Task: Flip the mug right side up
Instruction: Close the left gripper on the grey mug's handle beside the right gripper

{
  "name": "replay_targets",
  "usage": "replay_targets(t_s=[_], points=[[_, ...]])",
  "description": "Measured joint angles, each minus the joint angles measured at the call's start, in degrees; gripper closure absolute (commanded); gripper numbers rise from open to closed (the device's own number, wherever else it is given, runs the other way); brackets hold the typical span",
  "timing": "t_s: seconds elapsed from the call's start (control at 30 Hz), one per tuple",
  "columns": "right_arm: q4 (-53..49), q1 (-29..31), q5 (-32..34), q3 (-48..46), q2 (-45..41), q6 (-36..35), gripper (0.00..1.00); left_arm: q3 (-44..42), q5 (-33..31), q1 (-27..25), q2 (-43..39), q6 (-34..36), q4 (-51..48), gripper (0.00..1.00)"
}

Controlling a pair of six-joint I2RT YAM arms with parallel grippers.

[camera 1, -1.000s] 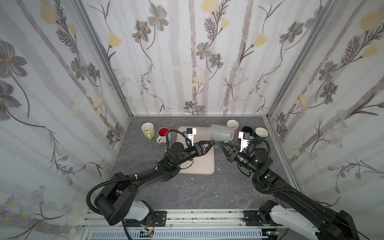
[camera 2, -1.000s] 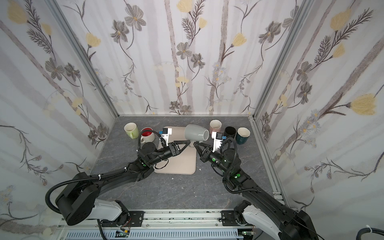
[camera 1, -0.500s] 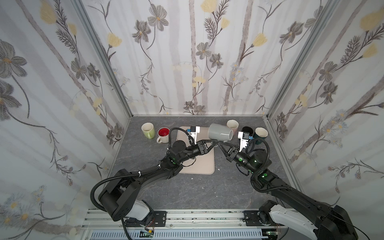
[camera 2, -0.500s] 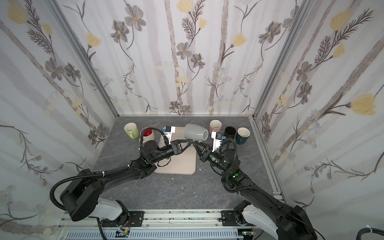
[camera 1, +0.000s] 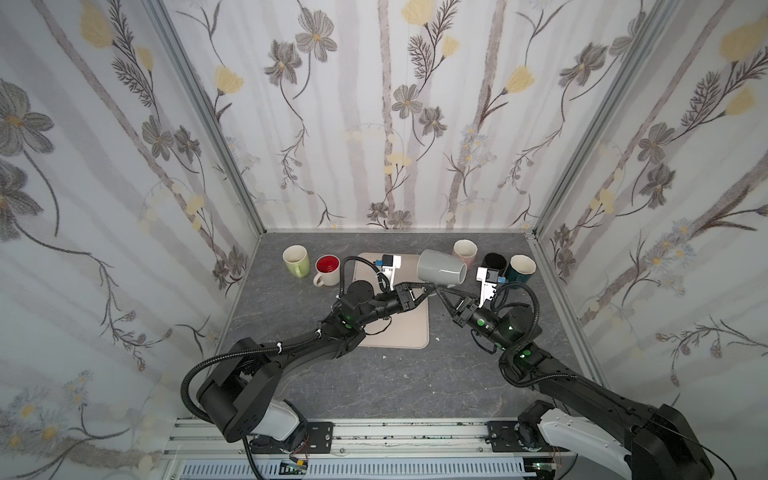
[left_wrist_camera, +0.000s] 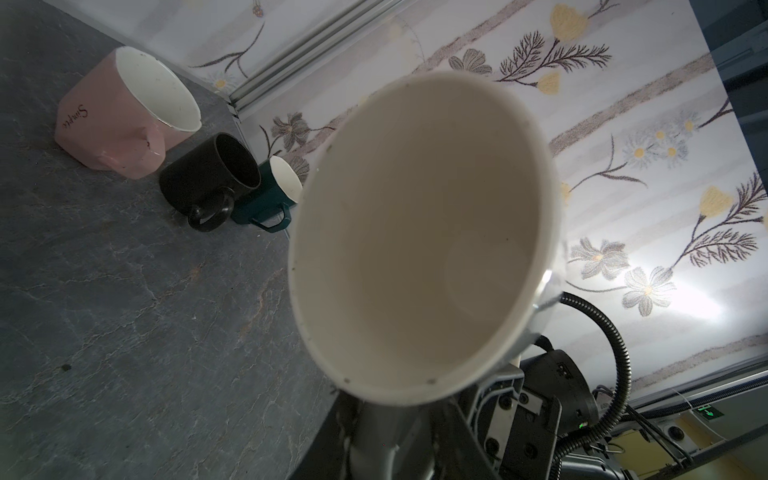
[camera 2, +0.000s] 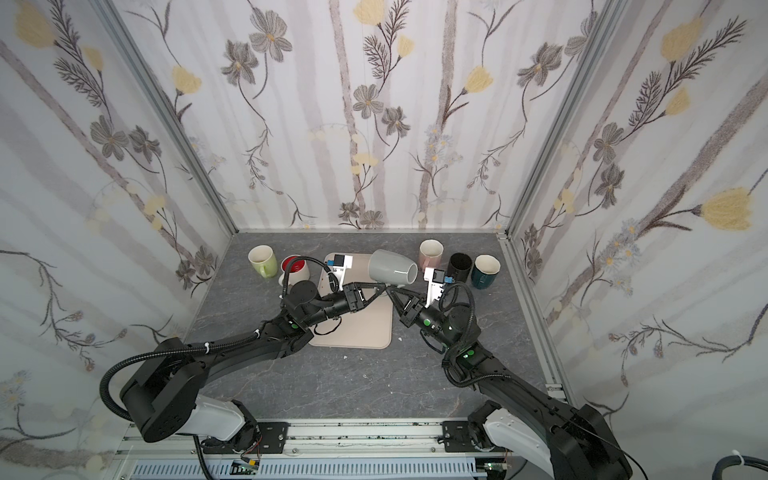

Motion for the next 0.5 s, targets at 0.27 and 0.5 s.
replay_targets(t_s=[0.27,0.5], points=[[1.1,-0.2,2.6,-0.7,0.0,0.3,1.0,0.0,-0.8,0.3,-1.3,0.3,-2.8,1.0],[1.4,0.0,1.4,-0.9,0.7,0.3,1.0,0.0,-2.1,0.1,-4.0,3.3,-8.3,1.0]])
